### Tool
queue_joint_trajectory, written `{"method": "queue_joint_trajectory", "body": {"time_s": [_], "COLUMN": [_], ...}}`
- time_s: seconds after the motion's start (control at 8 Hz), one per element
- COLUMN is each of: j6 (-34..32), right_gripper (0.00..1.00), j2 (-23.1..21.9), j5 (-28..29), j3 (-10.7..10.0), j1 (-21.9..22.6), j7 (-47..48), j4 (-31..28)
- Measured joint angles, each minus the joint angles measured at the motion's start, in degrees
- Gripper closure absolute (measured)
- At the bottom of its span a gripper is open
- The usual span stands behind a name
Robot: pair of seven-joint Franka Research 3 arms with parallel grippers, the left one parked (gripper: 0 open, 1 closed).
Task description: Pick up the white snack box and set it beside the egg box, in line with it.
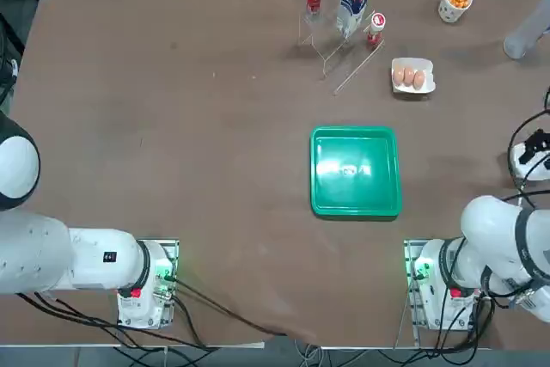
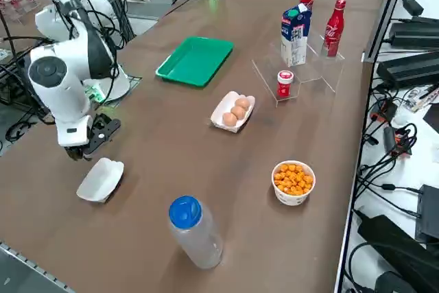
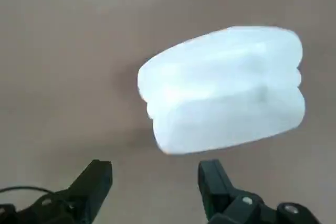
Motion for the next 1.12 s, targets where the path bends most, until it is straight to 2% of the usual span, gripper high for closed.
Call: {"method": "queue_joint_trajectory", "body": {"time_s": [0.25,0.5,0.75,1.0,1.12], "j6": [5.62,7.35,8.11,11.10,12.56], "right_gripper": [0.00,0.00,0.00,0.03,0.08], "j2": [2.96,5.01,5.11,5.82,6.47], "j5": [0.00,0.35,3.04,3.49,3.53], "j3": [0.16,0.23,0.45,0.57,0.57], "j1": [-0.11,-0.62,-0.73,-0.73,-0.73], "j7": [-0.10,-0.12,-0.23,-0.23,-0.23], "j4": [-0.69,-1.33,-1.36,-1.58,-1.59]}}
